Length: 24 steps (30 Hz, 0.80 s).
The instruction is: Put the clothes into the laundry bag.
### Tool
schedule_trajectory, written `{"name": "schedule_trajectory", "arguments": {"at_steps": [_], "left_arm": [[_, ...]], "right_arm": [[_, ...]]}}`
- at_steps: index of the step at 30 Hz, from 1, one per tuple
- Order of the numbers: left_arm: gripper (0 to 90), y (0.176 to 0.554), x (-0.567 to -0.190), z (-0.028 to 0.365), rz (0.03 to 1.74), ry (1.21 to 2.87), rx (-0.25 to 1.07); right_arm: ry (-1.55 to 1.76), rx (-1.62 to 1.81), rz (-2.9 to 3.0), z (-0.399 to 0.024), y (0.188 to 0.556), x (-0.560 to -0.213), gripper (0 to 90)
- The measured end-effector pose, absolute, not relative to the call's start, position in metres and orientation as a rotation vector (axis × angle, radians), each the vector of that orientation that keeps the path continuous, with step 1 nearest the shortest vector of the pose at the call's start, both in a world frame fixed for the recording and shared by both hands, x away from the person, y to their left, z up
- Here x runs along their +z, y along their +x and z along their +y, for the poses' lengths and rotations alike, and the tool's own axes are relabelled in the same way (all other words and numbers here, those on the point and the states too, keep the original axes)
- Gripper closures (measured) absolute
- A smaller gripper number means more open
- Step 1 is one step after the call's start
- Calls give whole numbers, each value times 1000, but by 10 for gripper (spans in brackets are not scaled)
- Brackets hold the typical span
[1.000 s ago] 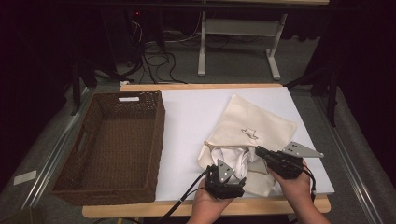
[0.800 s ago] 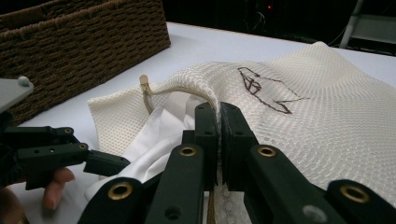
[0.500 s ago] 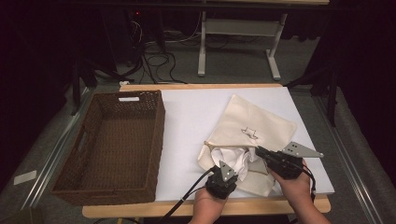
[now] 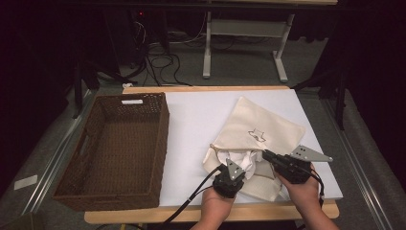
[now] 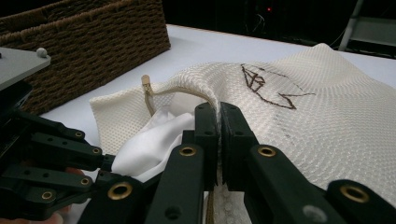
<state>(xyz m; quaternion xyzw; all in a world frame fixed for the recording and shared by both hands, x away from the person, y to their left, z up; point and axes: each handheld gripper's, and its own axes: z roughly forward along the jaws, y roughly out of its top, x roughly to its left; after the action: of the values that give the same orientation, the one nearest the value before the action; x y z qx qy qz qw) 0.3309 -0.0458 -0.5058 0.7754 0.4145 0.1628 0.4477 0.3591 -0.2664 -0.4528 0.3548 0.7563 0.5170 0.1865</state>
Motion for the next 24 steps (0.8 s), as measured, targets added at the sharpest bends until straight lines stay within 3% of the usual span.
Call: {"name": "schedule_trajectory", "arguments": {"at_steps": [24], "left_arm": [[807,364,-500,-74,1015,1889,442]], "right_arm": [[1004,1483,2104,-269,359,-450,878]]}}
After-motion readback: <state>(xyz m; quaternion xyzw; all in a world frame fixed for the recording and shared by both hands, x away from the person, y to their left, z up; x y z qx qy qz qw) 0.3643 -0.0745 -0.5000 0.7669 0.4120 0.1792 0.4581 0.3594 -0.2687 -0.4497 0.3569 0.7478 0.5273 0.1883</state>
